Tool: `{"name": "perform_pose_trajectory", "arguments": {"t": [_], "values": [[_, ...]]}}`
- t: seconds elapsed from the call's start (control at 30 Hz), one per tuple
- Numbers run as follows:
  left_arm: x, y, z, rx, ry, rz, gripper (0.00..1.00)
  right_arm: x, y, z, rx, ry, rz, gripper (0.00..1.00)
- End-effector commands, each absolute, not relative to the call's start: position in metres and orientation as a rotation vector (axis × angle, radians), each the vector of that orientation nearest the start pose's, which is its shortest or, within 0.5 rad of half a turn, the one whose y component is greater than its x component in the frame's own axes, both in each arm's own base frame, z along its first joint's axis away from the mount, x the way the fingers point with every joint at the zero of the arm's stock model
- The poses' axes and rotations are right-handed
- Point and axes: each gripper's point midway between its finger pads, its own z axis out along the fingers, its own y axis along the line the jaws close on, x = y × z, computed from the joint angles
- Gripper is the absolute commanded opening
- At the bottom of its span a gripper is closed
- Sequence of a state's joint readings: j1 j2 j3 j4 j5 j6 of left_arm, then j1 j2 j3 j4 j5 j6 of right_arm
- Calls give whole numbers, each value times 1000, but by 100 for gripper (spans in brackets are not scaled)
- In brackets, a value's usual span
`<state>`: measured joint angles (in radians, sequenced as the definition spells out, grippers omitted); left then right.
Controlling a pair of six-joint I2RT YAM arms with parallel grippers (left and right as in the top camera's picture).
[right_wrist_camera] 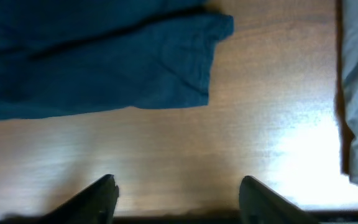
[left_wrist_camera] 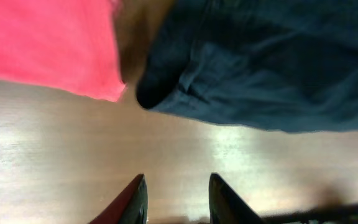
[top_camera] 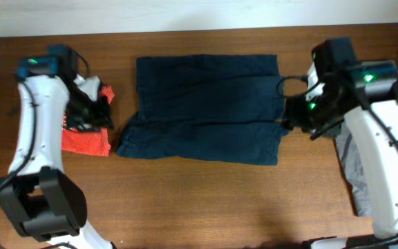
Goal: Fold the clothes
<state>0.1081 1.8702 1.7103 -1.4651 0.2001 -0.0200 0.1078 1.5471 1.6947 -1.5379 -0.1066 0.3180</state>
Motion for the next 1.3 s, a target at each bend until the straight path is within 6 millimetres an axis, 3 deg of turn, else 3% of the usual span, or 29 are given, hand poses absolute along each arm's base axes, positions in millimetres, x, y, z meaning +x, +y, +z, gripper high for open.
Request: {"name": "perform_pose_trajectory", "arguments": {"t": [0.0, 0.1, 0.27, 0.47, 0.53, 0.7, 0.87, 1.13, 1.2, 1.27], "values": [[320, -17, 97, -182, 3226, -423, 33, 273, 49, 193, 384, 3024, 184, 75], [321, -20, 62, -163, 3194, -420, 33, 276, 53, 159, 389, 3045, 215, 80], [325, -21, 36, -148, 3142, -423, 33, 299, 45, 108, 447, 2999, 238, 80], [325, -22, 32, -147, 3136, -429, 6, 314, 16, 69, 655, 2983, 256, 73], [325, -23, 32, -148, 3134, -436, 1, 322, 18, 60, 665, 2983, 365, 66], [326, -30, 34, -148, 3120, -505, 1, 339, 37, 36, 564, 2991, 569, 56], [326, -30, 34, -147, 3121, -504, 1, 356, 38, 25, 532, 2948, 588, 53], [326, -30, 34, -147, 3121, -504, 1, 361, 45, 28, 441, 2924, 654, 6], [326, -30, 34, -147, 3122, -504, 1, 361, 44, 29, 434, 2921, 655, 4], [326, -30, 34, -147, 3122, -504, 1, 363, 47, 44, 355, 2890, 703, 4]]}}
